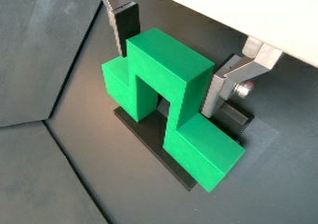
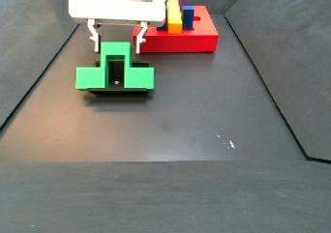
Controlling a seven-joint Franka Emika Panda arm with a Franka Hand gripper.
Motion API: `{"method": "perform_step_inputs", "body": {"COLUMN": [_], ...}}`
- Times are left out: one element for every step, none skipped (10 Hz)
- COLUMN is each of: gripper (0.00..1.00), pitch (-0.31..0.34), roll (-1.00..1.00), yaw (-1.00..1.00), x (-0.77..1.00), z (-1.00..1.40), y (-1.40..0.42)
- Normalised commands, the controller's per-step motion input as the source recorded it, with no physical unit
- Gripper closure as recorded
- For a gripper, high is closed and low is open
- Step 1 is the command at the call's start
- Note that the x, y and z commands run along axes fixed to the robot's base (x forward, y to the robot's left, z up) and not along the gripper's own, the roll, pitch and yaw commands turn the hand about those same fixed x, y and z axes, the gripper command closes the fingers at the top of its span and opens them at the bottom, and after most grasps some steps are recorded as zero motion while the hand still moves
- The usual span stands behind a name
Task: Pick up the green object. Move up. Place the green object on the fixture. Regrasp the green object. Move to above the board. Insert the green object.
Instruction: Regrasp the green object.
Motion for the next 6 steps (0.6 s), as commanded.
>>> {"method": "perform_step_inputs", "body": {"gripper": [0.00,0.00,0.00,0.00,1.00,1.00], "pitch": [0.000,0.000,0.000,0.000,0.000,0.000], "roll": [0.01,0.07,0.01,0.00,0.00,0.00], "yaw": [0.00,0.00,0.00,0.00,0.00,0.00], "x": [0.00,0.00,0.00,0.00,0.00,0.00], "z": [-0.07,-0.09,0.00,0.00,0.00,0.00], "y": [0.00,0.00,0.00,0.00,0.00,0.00]}}
